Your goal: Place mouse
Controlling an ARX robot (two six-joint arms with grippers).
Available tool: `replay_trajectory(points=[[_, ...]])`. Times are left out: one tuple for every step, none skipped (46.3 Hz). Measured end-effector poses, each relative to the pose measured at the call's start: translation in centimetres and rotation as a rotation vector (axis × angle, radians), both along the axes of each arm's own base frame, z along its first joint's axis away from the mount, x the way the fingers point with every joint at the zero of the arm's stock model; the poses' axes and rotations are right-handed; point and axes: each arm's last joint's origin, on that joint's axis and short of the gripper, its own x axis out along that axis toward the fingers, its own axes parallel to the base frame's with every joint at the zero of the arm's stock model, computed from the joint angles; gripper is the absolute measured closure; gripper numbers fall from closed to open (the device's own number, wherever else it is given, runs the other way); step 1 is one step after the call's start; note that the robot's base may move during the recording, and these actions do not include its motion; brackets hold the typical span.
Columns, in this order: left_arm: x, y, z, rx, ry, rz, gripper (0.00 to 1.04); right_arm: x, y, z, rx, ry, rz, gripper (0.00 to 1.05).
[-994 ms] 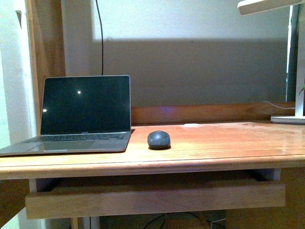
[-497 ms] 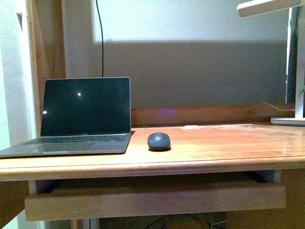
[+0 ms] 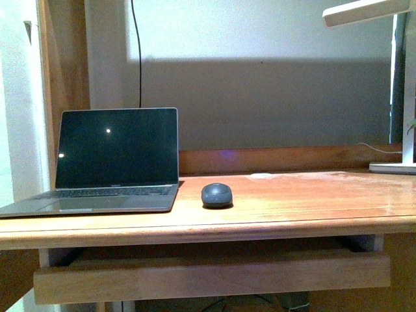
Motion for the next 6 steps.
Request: replay_trajectory(points=[[0.00,0.00,0.00,0.000,0.000,0.000,0.08,0.00,0.00,0.00,0.000,0.000,0.000,0.07],[0.00,0.00,0.00,0.000,0.000,0.000,0.08,0.00,0.00,0.00,0.000,0.000,0.000,0.07],[0.00,0.00,0.00,0.000,0.000,0.000,0.08,0.00,0.00,0.00,0.000,0.000,0.000,0.07],[0.00,0.00,0.00,0.000,0.000,0.000,0.08,0.00,0.00,0.00,0.000,0.000,0.000,0.07],[0.00,0.00,0.00,0.000,0.000,0.000,0.08,0.00,0.00,0.00,0.000,0.000,0.000,0.07],[0.00,0.00,0.00,0.000,0.000,0.000,0.08,0.00,0.00,0.00,0.000,0.000,0.000,0.07]])
